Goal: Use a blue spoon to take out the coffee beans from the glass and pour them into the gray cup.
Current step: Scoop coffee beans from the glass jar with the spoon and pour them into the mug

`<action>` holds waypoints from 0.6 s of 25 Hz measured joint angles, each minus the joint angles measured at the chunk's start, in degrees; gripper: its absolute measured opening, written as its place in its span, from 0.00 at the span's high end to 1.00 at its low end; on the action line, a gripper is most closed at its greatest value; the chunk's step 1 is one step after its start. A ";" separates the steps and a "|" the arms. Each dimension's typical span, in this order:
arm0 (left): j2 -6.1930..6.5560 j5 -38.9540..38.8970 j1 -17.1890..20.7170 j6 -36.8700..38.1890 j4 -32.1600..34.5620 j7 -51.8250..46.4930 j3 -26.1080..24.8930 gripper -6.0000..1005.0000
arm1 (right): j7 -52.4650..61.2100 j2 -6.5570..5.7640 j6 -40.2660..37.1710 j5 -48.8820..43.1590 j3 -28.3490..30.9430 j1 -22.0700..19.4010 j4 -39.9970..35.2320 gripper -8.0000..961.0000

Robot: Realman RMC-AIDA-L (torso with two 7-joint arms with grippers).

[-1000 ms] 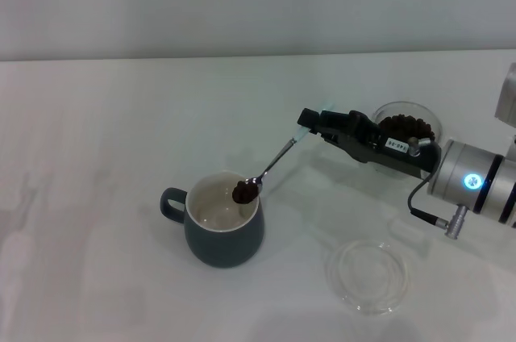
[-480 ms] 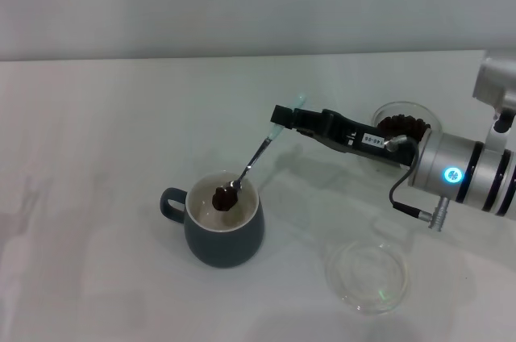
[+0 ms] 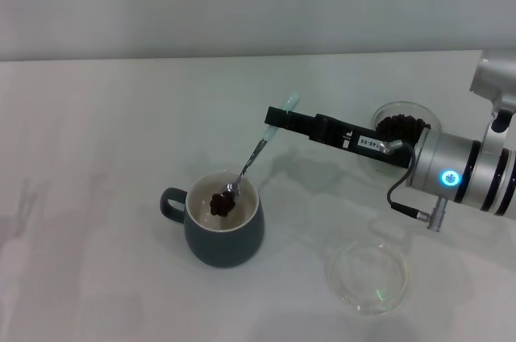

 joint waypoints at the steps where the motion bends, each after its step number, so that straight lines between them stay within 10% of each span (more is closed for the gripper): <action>1: 0.04 0.00 0.00 0.00 0.00 0.00 0.00 0.13 | -0.23 -0.01 -0.07 -0.01 -0.02 -0.02 -0.03 0.85; 15: 0.06 -0.01 -0.05 0.00 -0.01 0.00 0.00 0.13 | -6.81 0.00 -0.68 0.12 -0.07 -0.13 -1.39 0.85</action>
